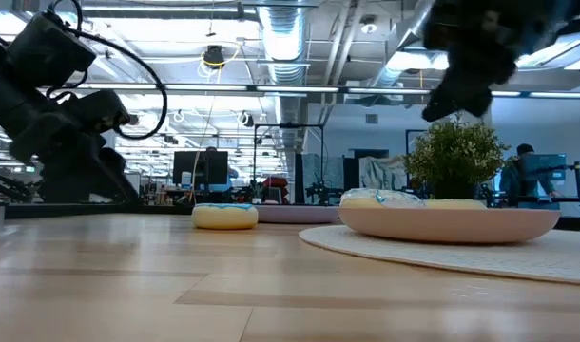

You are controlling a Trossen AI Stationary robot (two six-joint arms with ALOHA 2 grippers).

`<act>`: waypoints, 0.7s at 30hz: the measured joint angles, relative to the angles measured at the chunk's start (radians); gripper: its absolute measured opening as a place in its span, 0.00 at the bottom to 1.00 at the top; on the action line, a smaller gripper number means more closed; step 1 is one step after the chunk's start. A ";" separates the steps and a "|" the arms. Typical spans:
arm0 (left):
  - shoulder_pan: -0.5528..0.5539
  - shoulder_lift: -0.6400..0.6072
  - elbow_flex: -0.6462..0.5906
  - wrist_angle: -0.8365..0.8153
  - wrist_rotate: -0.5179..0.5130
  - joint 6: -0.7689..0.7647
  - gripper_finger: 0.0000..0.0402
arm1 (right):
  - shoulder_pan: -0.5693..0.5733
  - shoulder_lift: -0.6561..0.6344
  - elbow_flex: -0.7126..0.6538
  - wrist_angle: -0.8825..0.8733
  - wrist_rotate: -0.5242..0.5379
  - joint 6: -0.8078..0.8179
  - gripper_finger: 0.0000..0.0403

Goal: Pick & Place donuts
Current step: Put the small white donut on the violet plate

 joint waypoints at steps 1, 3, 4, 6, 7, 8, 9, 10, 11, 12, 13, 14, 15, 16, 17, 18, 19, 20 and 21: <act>0.000 0.000 0.000 0.020 -0.011 -0.001 0.83 | 0.005 -0.026 -0.054 0.078 0.018 -0.012 0.02; 0.000 0.000 0.008 0.045 -0.017 0.019 0.83 | 0.000 -0.073 -0.161 0.231 0.054 -0.056 0.02; 0.000 0.001 0.022 0.044 -0.017 0.037 0.83 | -0.007 -0.093 -0.213 0.305 0.063 -0.080 0.02; 0.000 0.001 0.068 0.025 -0.026 0.057 0.83 | -0.031 -0.118 -0.302 0.454 0.062 -0.117 0.02; -0.003 0.001 0.099 -0.008 -0.037 0.059 0.83 | -0.044 -0.134 -0.342 0.509 0.059 -0.133 0.02; -0.006 0.004 0.136 -0.061 -0.049 0.061 0.83 | -0.059 -0.146 -0.374 0.557 0.058 -0.138 0.02; -0.012 0.007 0.175 -0.123 -0.062 0.064 0.83 | -0.076 -0.154 -0.395 0.593 0.058 -0.141 0.02; -0.020 0.010 0.224 -0.202 -0.072 0.070 0.83 | -0.095 -0.164 -0.412 0.609 0.056 -0.142 0.02; -0.030 0.019 0.273 -0.279 -0.080 0.072 0.83 | -0.113 -0.176 -0.423 0.602 0.052 -0.142 0.02; -0.043 0.029 0.322 -0.359 -0.091 0.068 0.83 | -0.132 -0.186 -0.430 0.590 0.033 -0.141 0.02; -0.057 0.037 0.370 -0.446 -0.104 0.052 0.83 | -0.150 -0.193 -0.435 0.591 0.009 -0.141 0.02; -0.073 0.048 0.417 -0.532 -0.117 0.029 0.83 | -0.166 -0.199 -0.438 0.592 -0.021 -0.140 0.02; -0.088 0.063 0.463 -0.601 -0.122 -0.002 0.83 | -0.181 -0.201 -0.439 0.593 -0.051 -0.140 0.02; -0.103 0.076 0.508 -0.668 -0.122 -0.033 0.83 | -0.192 -0.205 -0.439 0.594 -0.078 -0.140 0.02; -0.119 0.088 0.552 -0.733 -0.121 -0.063 0.83 | -0.201 -0.206 -0.439 0.598 -0.101 -0.140 0.02; -0.137 0.103 0.592 -0.793 -0.119 -0.097 0.83 | -0.208 -0.206 -0.439 0.601 -0.117 -0.140 0.02; -0.156 0.119 0.626 -0.842 -0.116 -0.136 0.83 | -0.214 -0.206 -0.439 0.598 -0.127 -0.140 0.02; -0.176 0.136 0.660 -0.896 -0.115 -0.173 0.83 | -0.218 -0.206 -0.439 0.596 -0.129 -0.140 0.02; -0.198 0.153 0.690 -0.941 -0.112 -0.202 0.83 | -0.222 -0.206 -0.439 0.597 -0.129 -0.140 0.02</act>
